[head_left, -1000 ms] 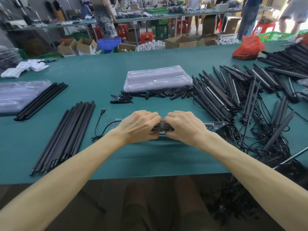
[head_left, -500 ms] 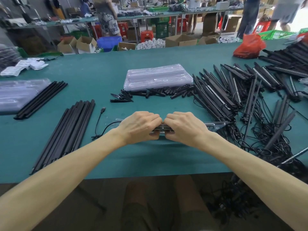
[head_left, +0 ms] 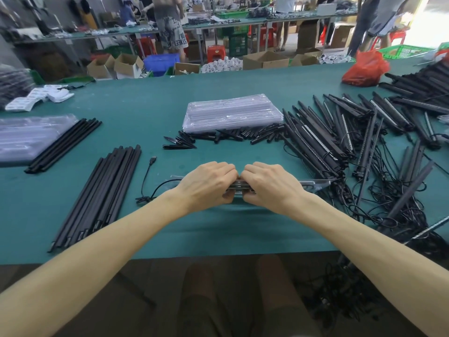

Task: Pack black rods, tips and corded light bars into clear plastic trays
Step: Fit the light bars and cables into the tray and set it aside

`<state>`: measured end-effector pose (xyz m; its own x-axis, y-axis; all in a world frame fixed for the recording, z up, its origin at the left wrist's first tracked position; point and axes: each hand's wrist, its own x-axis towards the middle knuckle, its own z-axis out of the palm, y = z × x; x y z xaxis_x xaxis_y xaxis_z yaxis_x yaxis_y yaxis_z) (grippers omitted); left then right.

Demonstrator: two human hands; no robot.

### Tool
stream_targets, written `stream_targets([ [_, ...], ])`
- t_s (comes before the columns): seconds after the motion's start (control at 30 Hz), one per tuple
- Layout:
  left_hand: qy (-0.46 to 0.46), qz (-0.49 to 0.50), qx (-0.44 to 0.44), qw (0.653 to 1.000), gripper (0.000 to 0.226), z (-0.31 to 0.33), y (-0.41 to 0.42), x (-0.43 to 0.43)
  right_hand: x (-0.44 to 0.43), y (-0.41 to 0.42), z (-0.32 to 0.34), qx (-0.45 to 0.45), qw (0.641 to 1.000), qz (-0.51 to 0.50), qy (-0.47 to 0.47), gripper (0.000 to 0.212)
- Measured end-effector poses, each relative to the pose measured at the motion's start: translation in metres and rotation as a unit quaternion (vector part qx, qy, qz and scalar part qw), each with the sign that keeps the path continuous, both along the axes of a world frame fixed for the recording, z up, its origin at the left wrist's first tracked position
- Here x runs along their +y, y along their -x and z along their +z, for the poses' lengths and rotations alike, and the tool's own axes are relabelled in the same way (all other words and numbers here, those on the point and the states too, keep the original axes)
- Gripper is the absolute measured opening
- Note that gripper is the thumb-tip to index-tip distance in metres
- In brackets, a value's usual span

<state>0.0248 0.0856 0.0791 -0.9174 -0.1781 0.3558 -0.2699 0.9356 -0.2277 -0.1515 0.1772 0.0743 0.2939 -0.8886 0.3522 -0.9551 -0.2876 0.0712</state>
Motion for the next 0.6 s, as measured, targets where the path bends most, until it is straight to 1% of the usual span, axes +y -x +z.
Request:
stream_targets([
  [0.37,-0.03,0.007,-0.001,1.0,0.018,0.0037,0.0006,0.0061,-0.003,-0.0007,-0.0006,0.022,0.999,-0.012,-0.027,0.015],
  [0.47,-0.028,0.016,-0.004,0.999,0.015,0.0032,0.0,0.0046,-0.0039,-0.0007,0.0008,0.022,0.999,-0.012,-0.035,0.015],
  [0.6,-0.023,0.027,0.004,0.999,0.016,0.0037,0.002,0.0057,-0.0055,0.0005,0.0034,0.025,0.999,-0.013,-0.034,0.015],
])
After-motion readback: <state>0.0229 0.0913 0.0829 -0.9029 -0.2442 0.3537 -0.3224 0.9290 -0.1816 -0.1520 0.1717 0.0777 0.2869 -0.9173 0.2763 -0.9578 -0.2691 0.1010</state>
